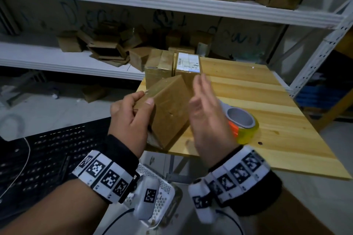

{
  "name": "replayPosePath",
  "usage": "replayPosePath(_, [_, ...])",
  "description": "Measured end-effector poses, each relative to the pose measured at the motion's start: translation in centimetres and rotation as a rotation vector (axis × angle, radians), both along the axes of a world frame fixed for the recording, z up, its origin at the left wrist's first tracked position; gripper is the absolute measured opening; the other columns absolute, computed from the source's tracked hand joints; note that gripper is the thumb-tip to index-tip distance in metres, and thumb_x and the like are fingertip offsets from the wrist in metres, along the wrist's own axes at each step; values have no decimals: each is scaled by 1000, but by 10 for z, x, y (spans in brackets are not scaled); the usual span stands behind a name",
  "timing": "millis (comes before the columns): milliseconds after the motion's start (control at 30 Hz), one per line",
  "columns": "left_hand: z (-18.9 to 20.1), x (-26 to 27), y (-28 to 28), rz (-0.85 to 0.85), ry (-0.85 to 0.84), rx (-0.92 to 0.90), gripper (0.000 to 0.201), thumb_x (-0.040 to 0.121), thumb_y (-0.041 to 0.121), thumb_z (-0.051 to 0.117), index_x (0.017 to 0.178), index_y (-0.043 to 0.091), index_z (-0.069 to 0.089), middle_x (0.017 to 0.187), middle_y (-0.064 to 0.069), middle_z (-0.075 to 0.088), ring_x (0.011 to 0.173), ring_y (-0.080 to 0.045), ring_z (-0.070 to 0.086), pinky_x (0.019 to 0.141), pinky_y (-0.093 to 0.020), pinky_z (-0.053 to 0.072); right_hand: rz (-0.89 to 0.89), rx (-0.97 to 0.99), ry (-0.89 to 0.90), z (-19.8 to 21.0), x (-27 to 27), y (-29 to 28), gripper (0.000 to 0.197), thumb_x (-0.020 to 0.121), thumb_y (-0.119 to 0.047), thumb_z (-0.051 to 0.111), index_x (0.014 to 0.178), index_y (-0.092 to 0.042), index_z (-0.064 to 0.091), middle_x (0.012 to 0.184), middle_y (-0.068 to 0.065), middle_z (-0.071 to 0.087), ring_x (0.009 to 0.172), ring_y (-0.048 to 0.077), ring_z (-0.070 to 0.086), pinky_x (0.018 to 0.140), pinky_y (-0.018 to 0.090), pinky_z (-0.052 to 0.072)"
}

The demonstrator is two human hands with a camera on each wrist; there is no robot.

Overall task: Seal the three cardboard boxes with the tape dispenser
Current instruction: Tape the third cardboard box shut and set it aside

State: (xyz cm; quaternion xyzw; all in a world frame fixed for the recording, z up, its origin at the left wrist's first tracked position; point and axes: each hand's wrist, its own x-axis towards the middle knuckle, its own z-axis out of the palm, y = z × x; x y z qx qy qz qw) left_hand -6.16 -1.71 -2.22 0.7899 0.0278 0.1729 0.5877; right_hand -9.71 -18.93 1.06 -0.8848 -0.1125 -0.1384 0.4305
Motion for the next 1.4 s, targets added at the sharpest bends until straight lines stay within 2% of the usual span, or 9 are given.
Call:
replayPosePath(100, [0,-1,-3,13,-1,8,60,86,60,44,132,25,60,129,-5,46,101,-6,50,87,-16,37,181,-121,-16,-23,2,16,115,71,-93,-11,165,-26,-12,168,-13,-30,153,1,-30,126,42,-13])
replayPosePath(367, [-2,0,4,2,4,90,48,98,54,48,135,23,58,129,-5,45,94,6,46,79,-5,31,211,-322,-125,-62,12,29,117,81,-89,-4,162,-5,-16,167,12,-34,156,19,-30,128,50,-13])
replayPosePath(867, [-1,-4,3,-31,10,145,68,85,64,41,137,24,56,133,-3,41,113,-10,46,100,-30,39,231,-623,-87,-79,-2,-8,113,87,-84,13,164,-4,-8,170,13,-26,158,18,-23,131,46,0])
replayPosePath(967, [0,-6,4,-53,-10,153,75,79,72,35,133,25,59,129,-2,44,110,-7,45,93,-17,36,241,-418,9,-69,-1,-16,102,91,-83,10,165,-13,2,171,-2,-21,158,6,-18,131,34,-2])
replayPosePath(1067, [3,-6,7,-104,-21,152,67,81,73,33,123,30,65,121,-2,57,103,-7,51,82,-13,37,56,-81,105,-57,-3,-15,85,96,-75,21,163,-23,28,173,-12,11,155,-3,9,128,29,17])
replayPosePath(1133, [5,-9,6,-127,33,137,53,86,64,57,128,31,59,113,6,59,98,-4,55,72,-18,42,-53,181,86,-52,-4,-10,70,98,-67,31,154,-28,48,162,-10,44,148,0,37,123,38,36])
replayPosePath(1200, [4,-12,0,-185,108,84,69,84,47,76,143,28,46,110,15,53,97,-1,55,69,-16,44,-82,418,49,-51,2,-4,55,102,-61,39,135,-27,65,133,-8,70,126,8,62,108,46,52])
replayPosePath(1300, [0,-9,-5,-283,170,-58,111,65,49,82,157,20,28,133,1,52,113,-13,59,77,-21,50,-164,641,153,-50,15,4,90,78,-89,50,137,-23,64,130,-4,72,124,15,66,108,50,51])
replayPosePath(1400, [-1,-4,-8,-418,208,-233,107,73,26,82,160,15,21,126,2,62,100,-6,69,70,-17,55,-198,768,275,-45,23,14,127,46,-103,57,147,-26,56,143,-3,65,133,20,60,114,51,47])
